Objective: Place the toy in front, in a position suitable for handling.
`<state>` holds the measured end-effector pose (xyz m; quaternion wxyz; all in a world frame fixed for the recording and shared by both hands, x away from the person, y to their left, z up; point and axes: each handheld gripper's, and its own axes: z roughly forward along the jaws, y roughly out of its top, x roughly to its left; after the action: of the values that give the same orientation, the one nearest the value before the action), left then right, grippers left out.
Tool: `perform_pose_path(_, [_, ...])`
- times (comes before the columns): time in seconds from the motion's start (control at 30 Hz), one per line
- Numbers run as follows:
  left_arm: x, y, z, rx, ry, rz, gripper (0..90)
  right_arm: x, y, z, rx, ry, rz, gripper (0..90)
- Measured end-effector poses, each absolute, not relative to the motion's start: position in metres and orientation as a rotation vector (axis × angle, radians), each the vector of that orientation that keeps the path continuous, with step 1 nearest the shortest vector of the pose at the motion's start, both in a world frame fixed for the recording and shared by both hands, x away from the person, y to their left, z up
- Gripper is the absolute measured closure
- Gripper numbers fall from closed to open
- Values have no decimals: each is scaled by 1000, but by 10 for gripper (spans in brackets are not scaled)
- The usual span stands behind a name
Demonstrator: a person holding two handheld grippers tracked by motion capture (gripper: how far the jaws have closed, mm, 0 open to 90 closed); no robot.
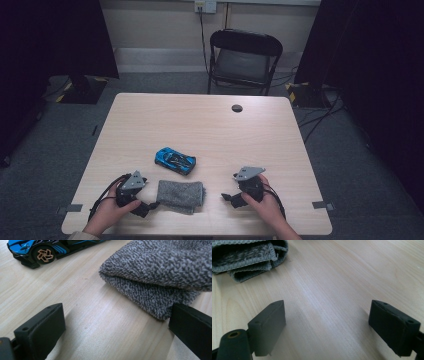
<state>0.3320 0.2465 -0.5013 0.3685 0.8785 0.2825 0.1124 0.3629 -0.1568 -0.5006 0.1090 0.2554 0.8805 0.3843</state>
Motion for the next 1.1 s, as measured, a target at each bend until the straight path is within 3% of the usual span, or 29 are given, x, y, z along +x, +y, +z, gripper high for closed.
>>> perform_pose_path(0.4, [332,247,-501,2257,724,288,0,360,-149,-491,741,2615,1176,149])
perform_pose_path(0.6, [332,247,-501,2257,724,289,0,355,-111,-475,643,2668,1304,149])
perform_pose_path(0.9, [332,247,-501,2256,725,288,0,352,-51,-458,473,2751,1386,279])
perform_pose_path(1.1, [332,246,-501,2255,725,288,0,353,-35,-464,433,2783,1377,309])
